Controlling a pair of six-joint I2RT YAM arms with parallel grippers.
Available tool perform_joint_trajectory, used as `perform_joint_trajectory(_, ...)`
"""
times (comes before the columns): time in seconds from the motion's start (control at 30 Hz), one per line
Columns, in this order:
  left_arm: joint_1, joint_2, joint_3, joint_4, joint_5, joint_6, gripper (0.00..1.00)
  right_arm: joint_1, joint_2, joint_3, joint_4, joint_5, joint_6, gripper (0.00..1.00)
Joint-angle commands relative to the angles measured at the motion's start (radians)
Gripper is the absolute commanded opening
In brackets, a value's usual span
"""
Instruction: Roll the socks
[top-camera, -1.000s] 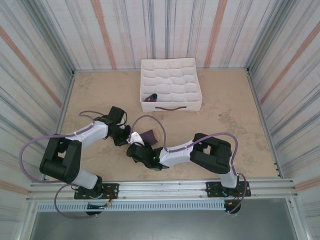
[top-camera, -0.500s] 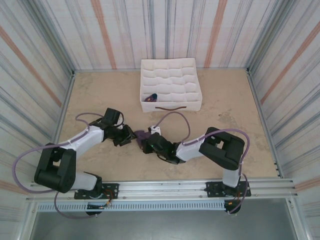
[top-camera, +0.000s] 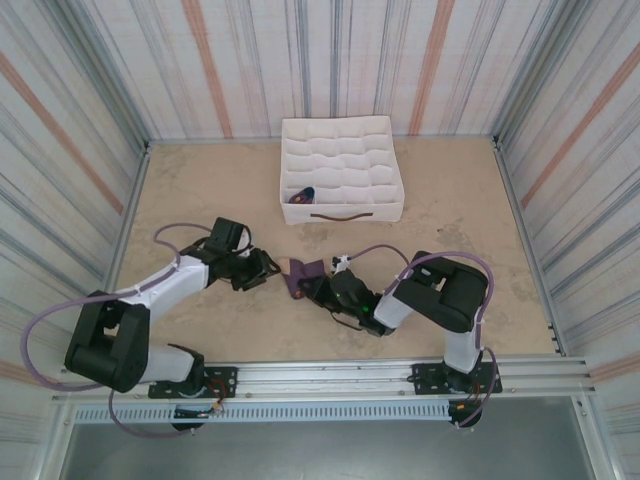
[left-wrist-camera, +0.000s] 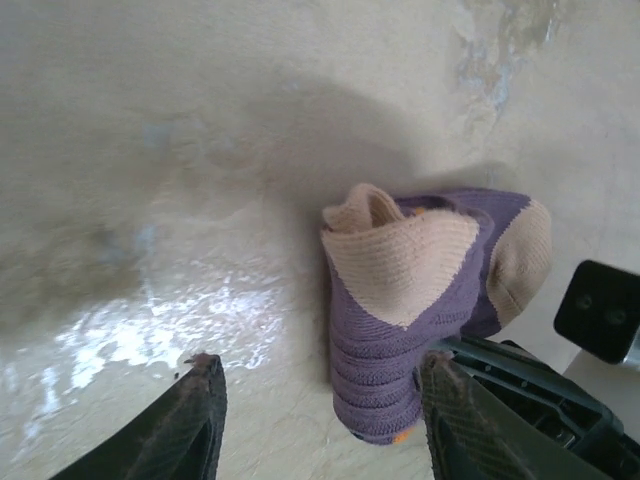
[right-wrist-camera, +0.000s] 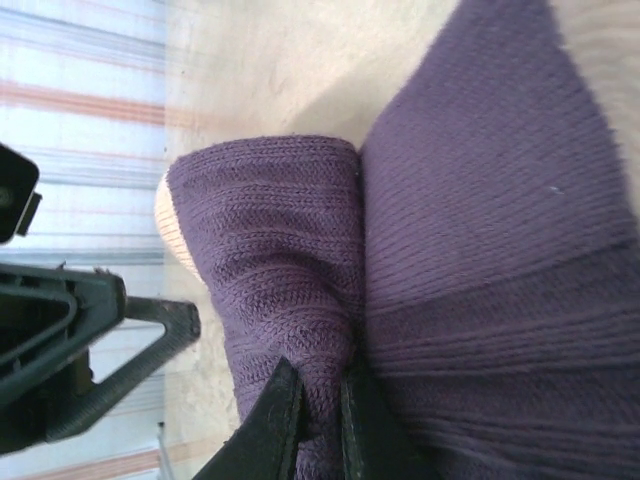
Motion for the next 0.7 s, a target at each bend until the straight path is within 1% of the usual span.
perform_joint_trajectory(0.0, -0.035, 0.027, -0.001, 0.058, -0.001, -0.010, 0.55, -0.024, 0.036, -0.041, -0.333, -0.033, 0.104, 0.00)
perform_joint_trajectory(0.23, -0.096, 0.112, 0.040, 0.103, -0.022, 0.005, 0.55, -0.064, 0.022, -0.038, -0.420, -0.074, 0.113, 0.00)
perform_joint_trajectory(0.33, -0.110, 0.154, 0.051, 0.115, -0.030, 0.016, 0.54, -0.077, 0.030, -0.030, -0.423, -0.099, 0.103, 0.00)
perform_joint_trajectory(0.47, -0.119, 0.194, 0.052, 0.149, -0.042, 0.015, 0.52, -0.079, 0.024, -0.022, -0.445, -0.101, 0.097, 0.00)
perform_joint_trajectory(0.6, -0.121, 0.238, 0.077, 0.161, -0.040, 0.019, 0.40, -0.083, 0.005, -0.003, -0.495, -0.094, 0.059, 0.00)
perform_joint_trajectory(0.67, -0.121, 0.263, 0.097, 0.143, -0.044, 0.027, 0.29, -0.082, -0.023, 0.034, -0.567, -0.088, -0.008, 0.01)
